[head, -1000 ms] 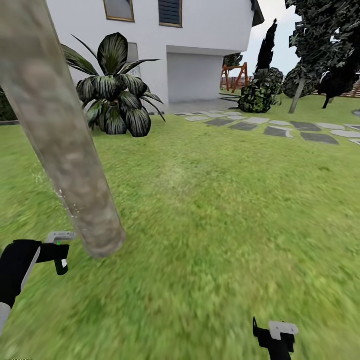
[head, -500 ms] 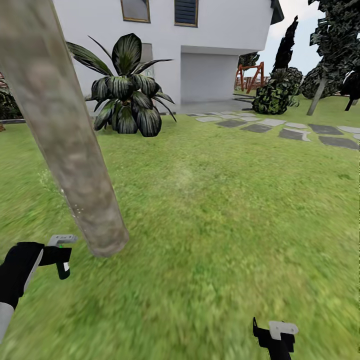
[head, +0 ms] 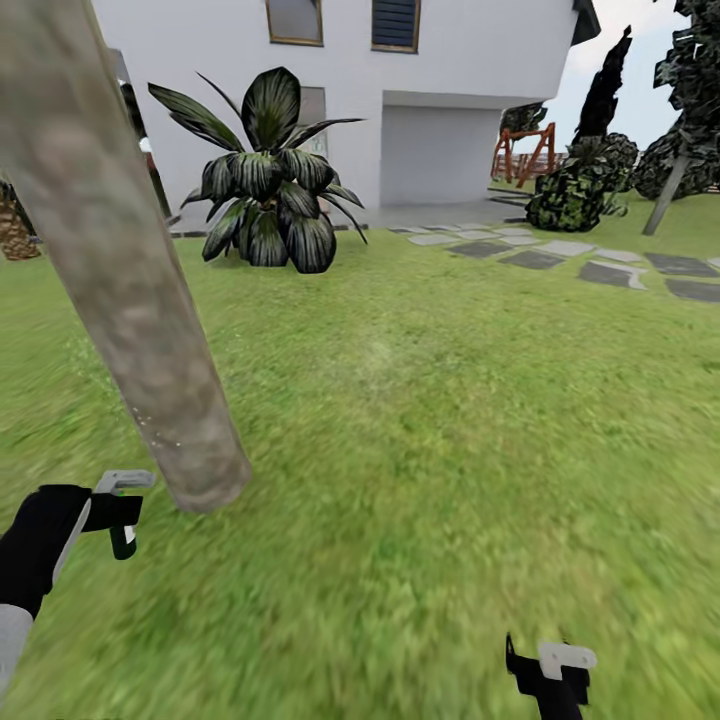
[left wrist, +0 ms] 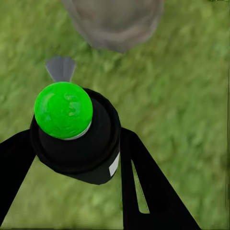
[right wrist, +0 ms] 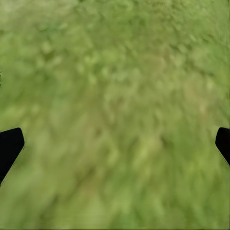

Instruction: In the garden, pick up the pesticide atomizer on the floor and spray pesticide onto both trees until each tree trunk is fully covered.

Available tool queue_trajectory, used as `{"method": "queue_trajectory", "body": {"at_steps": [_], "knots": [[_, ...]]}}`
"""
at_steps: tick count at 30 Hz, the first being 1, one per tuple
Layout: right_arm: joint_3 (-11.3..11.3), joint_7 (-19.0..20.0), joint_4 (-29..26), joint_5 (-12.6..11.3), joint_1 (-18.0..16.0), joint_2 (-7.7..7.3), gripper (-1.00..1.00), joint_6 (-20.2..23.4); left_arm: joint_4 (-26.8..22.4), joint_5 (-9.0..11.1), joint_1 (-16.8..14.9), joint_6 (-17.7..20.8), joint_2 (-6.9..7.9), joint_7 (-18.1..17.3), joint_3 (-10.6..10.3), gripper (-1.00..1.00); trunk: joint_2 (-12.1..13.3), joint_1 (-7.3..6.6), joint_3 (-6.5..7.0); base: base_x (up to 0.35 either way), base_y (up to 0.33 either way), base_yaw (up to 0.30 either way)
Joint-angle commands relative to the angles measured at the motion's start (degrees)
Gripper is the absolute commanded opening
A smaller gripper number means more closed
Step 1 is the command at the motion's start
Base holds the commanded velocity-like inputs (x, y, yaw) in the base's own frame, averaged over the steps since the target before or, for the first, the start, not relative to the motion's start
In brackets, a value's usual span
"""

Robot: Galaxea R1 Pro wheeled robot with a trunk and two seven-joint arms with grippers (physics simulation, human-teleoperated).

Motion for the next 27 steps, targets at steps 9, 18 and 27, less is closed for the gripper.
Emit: {"method": "queue_trajectory", "body": {"at_steps": [9, 18, 27], "knots": [[0.0, 0.0, 0.0, 0.0, 0.0, 0.00, 1.00, 0.0, -0.2, 0.3, 0.0, -6.2, -2.03, 0.0, 0.2, -1.00, 0.0, 0.00, 0.00, -0.008, -0.212, 0.226], [0.0, 0.0, 0.0, -0.1, 0.0, -0.17, 1.00, 0.1, -6.6, 0.5, -1.3, -5.8, -1.73, -5.0, 0.5, -1.00, 0.0, 0.00, 0.00, -0.022, -0.009, 0.006], [0.0, 0.0, 0.0, -0.1, 0.0, -0.09, 1.00, 0.1, -6.8, 1.0, -8.1, 1.9, 3.49, -5.9, 0.4, -1.00, 0.0, 0.00, 0.00, 0.000, 0.000, 0.107]]}}
